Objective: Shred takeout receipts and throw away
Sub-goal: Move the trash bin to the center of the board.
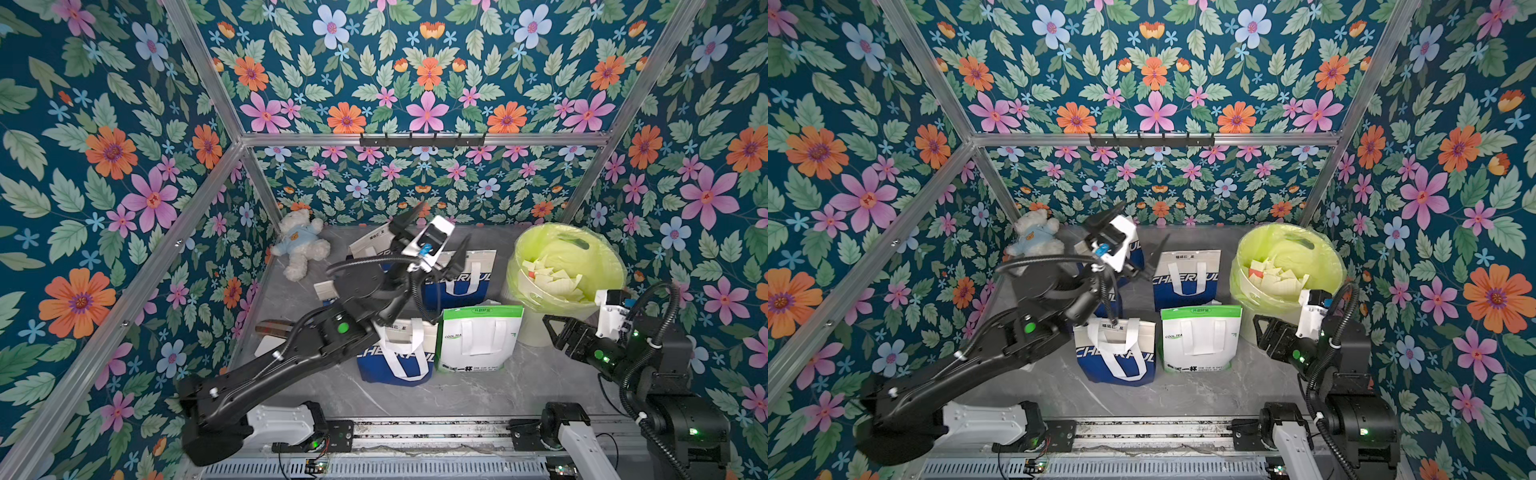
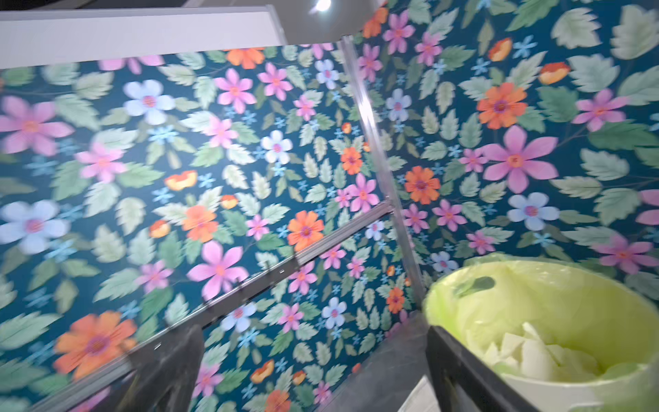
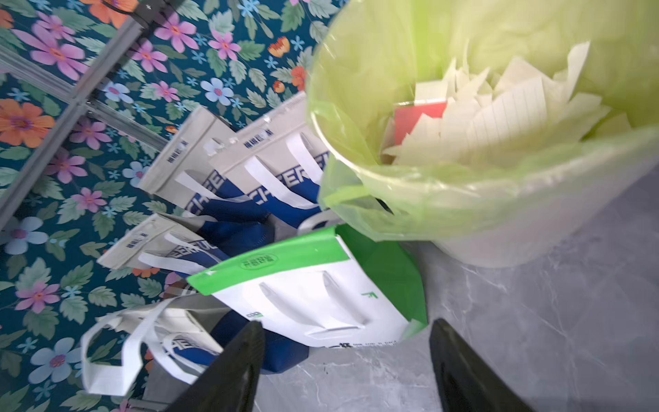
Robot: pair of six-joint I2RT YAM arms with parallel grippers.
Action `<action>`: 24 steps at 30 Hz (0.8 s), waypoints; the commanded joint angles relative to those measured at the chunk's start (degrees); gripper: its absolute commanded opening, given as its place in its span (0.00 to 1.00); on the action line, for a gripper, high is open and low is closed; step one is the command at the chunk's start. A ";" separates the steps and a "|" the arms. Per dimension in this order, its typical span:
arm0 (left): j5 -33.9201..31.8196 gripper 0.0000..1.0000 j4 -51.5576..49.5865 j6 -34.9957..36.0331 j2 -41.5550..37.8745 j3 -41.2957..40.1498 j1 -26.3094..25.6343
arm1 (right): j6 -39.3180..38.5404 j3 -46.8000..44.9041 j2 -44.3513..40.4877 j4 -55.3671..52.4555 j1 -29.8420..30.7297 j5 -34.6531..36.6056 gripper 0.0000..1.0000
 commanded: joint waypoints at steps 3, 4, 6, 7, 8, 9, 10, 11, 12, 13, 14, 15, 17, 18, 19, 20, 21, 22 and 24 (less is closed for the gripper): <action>-19.56 0.99 -3.63 0.99 -14.82 -14.62 2.13 | 4.83 -9.11 -0.86 -0.36 -0.02 7.01 0.77; -21.10 0.99 -3.78 0.28 -16.95 -17.21 3.17 | 5.75 -10.74 -0.22 1.17 -0.02 8.27 0.78; -23.63 0.99 -4.44 -3.40 -20.94 -21.68 7.05 | 9.32 -14.85 1.61 5.55 -0.02 11.97 0.85; -23.91 0.99 -5.30 -6.05 -22.16 -23.12 9.53 | 11.08 -16.41 2.29 7.92 -0.02 13.49 0.88; -24.21 0.99 -6.53 -9.58 -23.19 -24.50 12.90 | 12.81 -18.05 2.99 11.02 -0.02 14.50 0.89; -24.40 0.99 -8.54 -13.77 -23.47 -25.31 16.55 | 14.84 -18.96 3.98 13.78 -0.02 15.61 0.89; -23.93 0.99 -10.68 -17.00 -23.21 -25.57 19.51 | 15.96 -19.11 5.04 16.04 -0.02 16.22 0.89; -21.96 0.99 -14.16 -20.12 -22.10 -25.24 23.00 | 16.77 -19.13 6.57 18.94 -0.02 16.87 0.89; -19.70 0.99 -17.58 -23.25 -20.46 -24.35 26.07 | 17.14 -19.25 8.23 22.04 -0.02 18.20 0.89; -17.53 0.99 -20.24 -25.46 -18.79 -23.52 28.50 | 17.21 -19.42 9.87 24.75 -0.02 19.49 0.89; -14.51 0.99 -22.40 -27.50 -16.70 -22.54 31.14 | 16.54 -19.68 12.06 27.98 -0.02 20.51 0.89; -11.99 0.99 -23.67 -29.55 -14.97 -21.73 33.58 | 15.14 -19.76 14.21 31.68 -0.02 21.20 0.89; -7.85 0.99 -23.50 -32.66 -13.05 -21.04 37.24 | 12.04 -20.52 17.55 39.12 -0.02 22.30 0.89; -6.02 0.99 -22.74 -33.87 -12.70 -20.81 39.07 | 10.76 -21.14 19.02 43.40 -0.03 23.06 0.89; -4.68 0.99 -22.02 -34.71 -12.60 -20.61 40.51 | 9.51 -21.66 20.23 47.09 -0.11 23.49 0.89; -3.52 0.99 -21.38 -35.21 -12.57 -20.23 42.07 | 7.94 -22.23 21.72 51.07 -0.09 23.81 0.89; -2.81 0.99 -21.29 -35.30 -12.51 -19.47 43.44 | 6.17 -22.32 23.34 54.38 -0.26 23.80 0.90; -2.74 0.99 -21.58 -34.96 -12.48 -18.53 44.55 | 4.67 -22.00 24.77 56.62 -0.38 23.22 0.90; -3.32 0.99 -23.07 -33.51 -12.23 -16.20 47.38 | 1.59 -20.16 28.01 59.07 -1.00 21.20 0.91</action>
